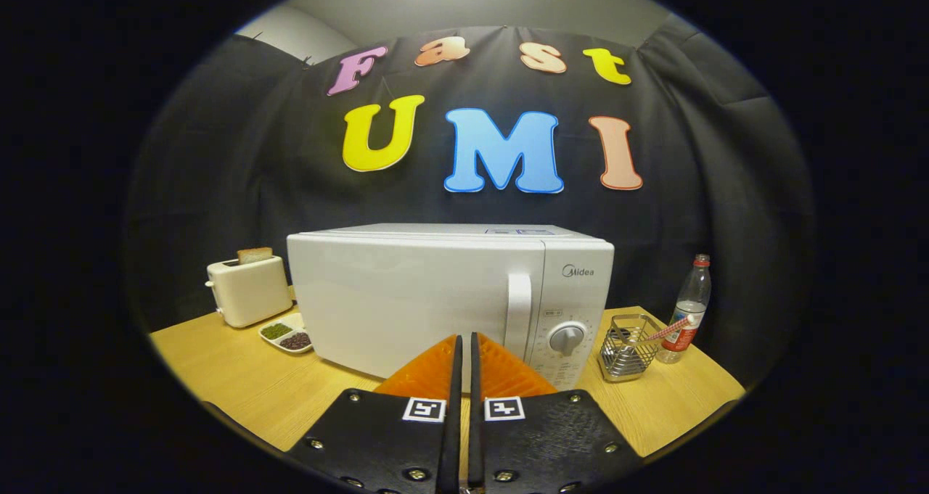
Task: Open the microwave, put the food inside, and close the microwave door.
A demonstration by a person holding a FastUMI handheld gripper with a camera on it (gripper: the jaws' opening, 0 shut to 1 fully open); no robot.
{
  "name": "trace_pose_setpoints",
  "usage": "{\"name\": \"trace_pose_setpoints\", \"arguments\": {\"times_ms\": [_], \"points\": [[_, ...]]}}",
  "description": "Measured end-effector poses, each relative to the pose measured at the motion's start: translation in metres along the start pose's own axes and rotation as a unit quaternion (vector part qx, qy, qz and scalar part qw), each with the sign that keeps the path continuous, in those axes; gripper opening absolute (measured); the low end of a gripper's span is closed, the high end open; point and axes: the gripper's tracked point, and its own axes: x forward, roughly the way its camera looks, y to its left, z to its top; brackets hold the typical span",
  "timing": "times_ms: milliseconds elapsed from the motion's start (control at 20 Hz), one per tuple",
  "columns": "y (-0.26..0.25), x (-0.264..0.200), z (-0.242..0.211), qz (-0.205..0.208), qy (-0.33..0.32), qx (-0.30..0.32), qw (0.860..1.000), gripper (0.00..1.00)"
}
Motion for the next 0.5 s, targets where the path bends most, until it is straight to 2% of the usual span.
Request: {"name": "trace_pose_setpoints", "arguments": {"times_ms": [300,500], "points": [[-0.008,-0.116,0.027,0.024,-0.044,0.024,0.998,0.05],[-0.019,-0.183,0.046,0.025,-0.067,0.016,0.997,0.05]]}}
